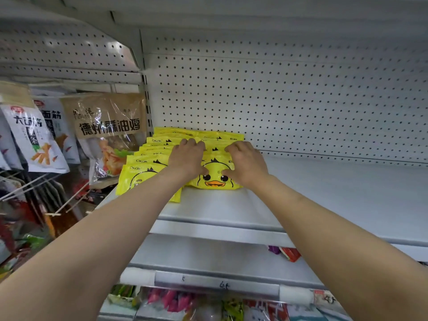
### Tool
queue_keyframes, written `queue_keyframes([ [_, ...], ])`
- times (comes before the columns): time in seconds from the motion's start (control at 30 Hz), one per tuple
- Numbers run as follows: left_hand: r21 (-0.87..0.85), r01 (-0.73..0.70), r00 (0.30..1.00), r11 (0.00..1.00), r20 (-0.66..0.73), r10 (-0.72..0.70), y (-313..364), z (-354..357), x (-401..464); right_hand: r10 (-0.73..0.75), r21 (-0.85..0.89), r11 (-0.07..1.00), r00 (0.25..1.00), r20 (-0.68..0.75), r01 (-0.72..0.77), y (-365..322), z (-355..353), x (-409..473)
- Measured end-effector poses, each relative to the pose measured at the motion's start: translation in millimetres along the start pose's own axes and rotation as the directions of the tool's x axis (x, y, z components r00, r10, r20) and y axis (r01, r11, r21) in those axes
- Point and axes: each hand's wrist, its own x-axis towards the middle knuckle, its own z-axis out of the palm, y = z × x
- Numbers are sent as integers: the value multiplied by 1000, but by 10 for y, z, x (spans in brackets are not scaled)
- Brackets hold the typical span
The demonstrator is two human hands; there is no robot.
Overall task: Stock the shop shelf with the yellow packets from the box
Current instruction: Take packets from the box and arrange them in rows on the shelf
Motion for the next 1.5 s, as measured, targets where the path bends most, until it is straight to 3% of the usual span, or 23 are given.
queue_keyframes([
  [0.17, -110, 55, 996, 992, -57, -61, 120, -146, -360, 44, 31, 999, 999, 0, -44, -77, -294, -136],
  [0.37, -229, 92, 976, 969, -174, -134, -33, -429, -1148, -23, 158, 987, 995, -98, 38, -362, -669, -543],
  [0.63, -184, 202, 920, 962, -300, -251, -348, -740, -2376, -227, 266, 928, 961, -155, 262, -1010, -733, -1180],
  [0.87, -103, 307, 890, 946, -320, -324, -735, -942, -3015, -315, 295, 895, 942, -113, 334, -1778, -710, -1399],
  [1.17, -60, 367, 879, 928, -303, -367, -1904, -894, -3544, -384, 293, 877, 922, -49, 381, -3058, -425, -1325],
  [1.5, -15, 320, 937, 947, -142, -319, -3600, -488, -3860, -306, 333, 912, 939, 156, 242, -4737, 261, -1036],
])
